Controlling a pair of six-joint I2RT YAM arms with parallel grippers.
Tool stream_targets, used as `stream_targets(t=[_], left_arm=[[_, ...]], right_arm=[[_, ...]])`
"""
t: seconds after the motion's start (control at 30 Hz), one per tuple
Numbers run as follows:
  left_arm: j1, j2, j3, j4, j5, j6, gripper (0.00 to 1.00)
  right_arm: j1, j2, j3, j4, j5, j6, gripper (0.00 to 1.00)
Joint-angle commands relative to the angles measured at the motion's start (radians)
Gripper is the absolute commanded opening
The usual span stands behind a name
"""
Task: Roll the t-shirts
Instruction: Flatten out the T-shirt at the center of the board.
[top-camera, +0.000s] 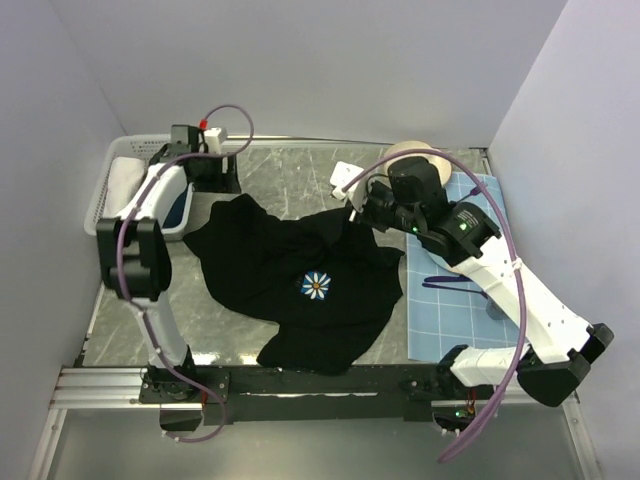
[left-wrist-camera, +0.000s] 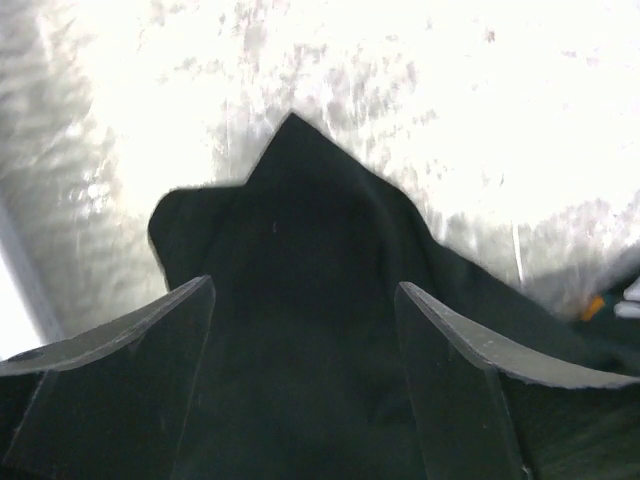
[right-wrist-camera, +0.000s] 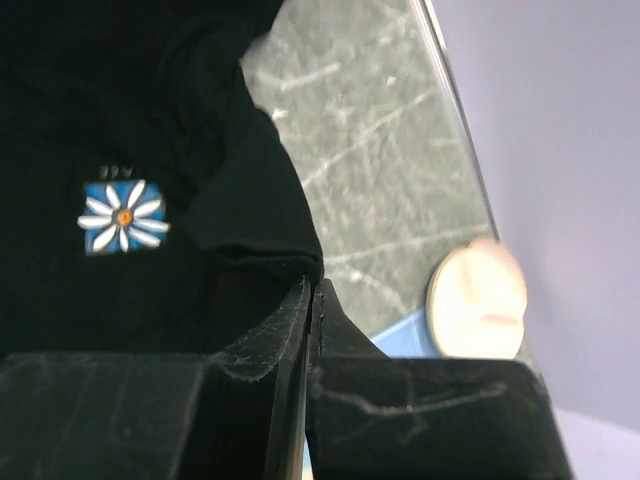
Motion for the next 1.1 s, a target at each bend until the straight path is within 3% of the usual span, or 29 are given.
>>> stream_targets(t=[0.0, 0.13, 0.23, 0.33, 0.4, 0.43, 0.47, 0.53, 0.57, 0.6, 0.77, 0.93, 1.07], left_arm=[[-0.011, 0.144, 0.199, -0.141, -0.003, -0.023, 0.82], [-0.047, 0.193, 0.185, -0.064, -0.107, -0.020, 0.82], [-0.080, 0.283, 0.272, -0.144, -0.133, -0.003, 0.81], [-0.084, 0.354, 0.346, -0.218, -0.103, -0.009, 0.77], [-0.083, 0.351, 0.329, -0.185, 0.003, -0.009, 0.71], [-0.084, 0.347, 0.318, -0.168, 0.052, -0.011, 0.64], [-0.084, 0.344, 0.315, -0.159, 0.116, -0.011, 0.46], [-0.084, 0.348, 0.333, -0.166, 0.152, -0.021, 0.25], [-0.084, 0.347, 0.349, -0.171, 0.164, -0.026, 0.09], [-0.084, 0.340, 0.350, -0.174, 0.161, -0.021, 0.02], [-0.066, 0.247, 0.369, -0.232, 0.141, 0.034, 0.01], [-0.006, -0.107, 0.295, -0.154, 0.115, 0.055, 0.01], [0.043, -0.354, 0.196, -0.077, 0.086, 0.132, 0.01]], right_arm=[[-0.011, -0.089, -0.001, -0.015, 0.054, 0.021, 0.00], [-0.040, -0.097, 0.020, -0.030, 0.060, 0.011, 0.00], [-0.062, -0.097, 0.040, -0.041, 0.054, 0.036, 0.00], [-0.088, -0.107, 0.026, -0.034, 0.043, 0.047, 0.00], [-0.102, -0.112, 0.018, -0.029, 0.043, 0.047, 0.00], [-0.105, -0.115, 0.011, -0.026, 0.042, 0.050, 0.00], [-0.117, -0.115, 0.009, -0.024, 0.040, 0.051, 0.00], [-0.134, -0.118, -0.003, -0.015, 0.029, 0.059, 0.00], [-0.142, -0.117, -0.008, -0.012, 0.026, 0.063, 0.00], [-0.155, -0.114, -0.011, -0.008, 0.023, 0.066, 0.00], [-0.194, -0.092, -0.017, 0.026, 0.018, 0.093, 0.00], [-0.307, -0.042, -0.029, 0.207, 0.074, 0.174, 0.00], [-0.435, 0.127, 0.159, 0.256, 0.086, 0.298, 0.00]])
